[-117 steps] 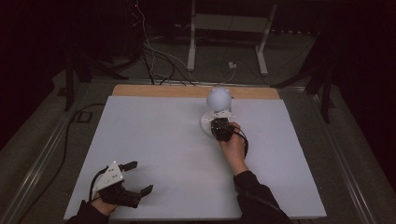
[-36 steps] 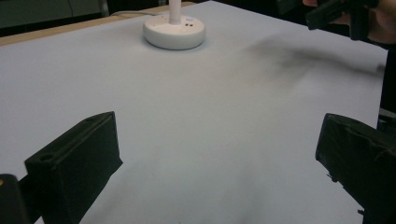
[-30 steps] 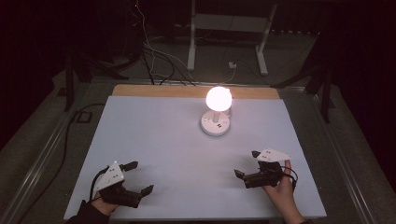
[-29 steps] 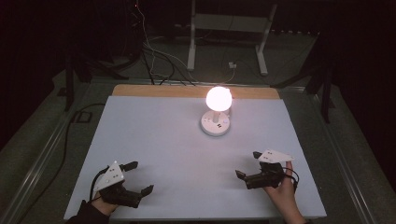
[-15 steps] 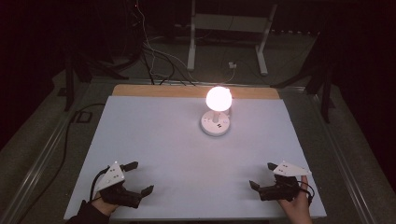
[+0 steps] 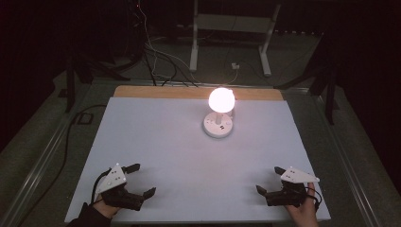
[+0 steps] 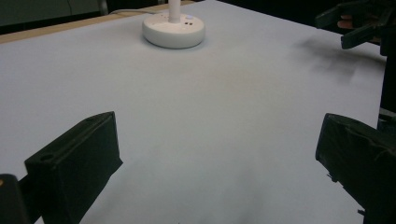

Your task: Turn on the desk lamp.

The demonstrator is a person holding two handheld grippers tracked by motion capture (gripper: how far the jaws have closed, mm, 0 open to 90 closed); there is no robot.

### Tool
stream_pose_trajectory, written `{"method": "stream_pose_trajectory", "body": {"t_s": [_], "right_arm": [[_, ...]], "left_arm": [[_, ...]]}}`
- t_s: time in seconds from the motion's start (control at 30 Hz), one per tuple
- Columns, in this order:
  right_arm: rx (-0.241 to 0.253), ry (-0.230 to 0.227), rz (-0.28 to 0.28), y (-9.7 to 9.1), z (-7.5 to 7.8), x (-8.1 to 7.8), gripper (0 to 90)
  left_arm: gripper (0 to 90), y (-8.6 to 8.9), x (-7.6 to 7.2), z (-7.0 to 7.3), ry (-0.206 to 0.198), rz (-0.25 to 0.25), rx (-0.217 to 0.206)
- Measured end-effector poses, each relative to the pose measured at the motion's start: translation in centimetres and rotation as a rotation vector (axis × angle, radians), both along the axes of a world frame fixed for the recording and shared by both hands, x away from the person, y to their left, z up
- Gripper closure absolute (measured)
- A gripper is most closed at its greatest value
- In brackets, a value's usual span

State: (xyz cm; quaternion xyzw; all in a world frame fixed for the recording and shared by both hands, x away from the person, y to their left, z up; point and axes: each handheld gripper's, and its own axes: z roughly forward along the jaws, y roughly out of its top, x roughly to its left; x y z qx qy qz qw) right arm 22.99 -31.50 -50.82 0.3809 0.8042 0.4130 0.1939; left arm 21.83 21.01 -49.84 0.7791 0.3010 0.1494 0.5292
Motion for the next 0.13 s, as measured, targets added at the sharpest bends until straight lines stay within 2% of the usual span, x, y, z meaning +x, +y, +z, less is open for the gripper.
{"method": "stream_pose_trajectory", "body": {"t_s": [0.13], "right_arm": [[-0.009, 0.004, 0.003, 0.09, -0.09, 0.07, 0.0]], "left_arm": [[0.4, -0.02, -0.03, 0.03, 0.0, 0.0, -0.002]]}}
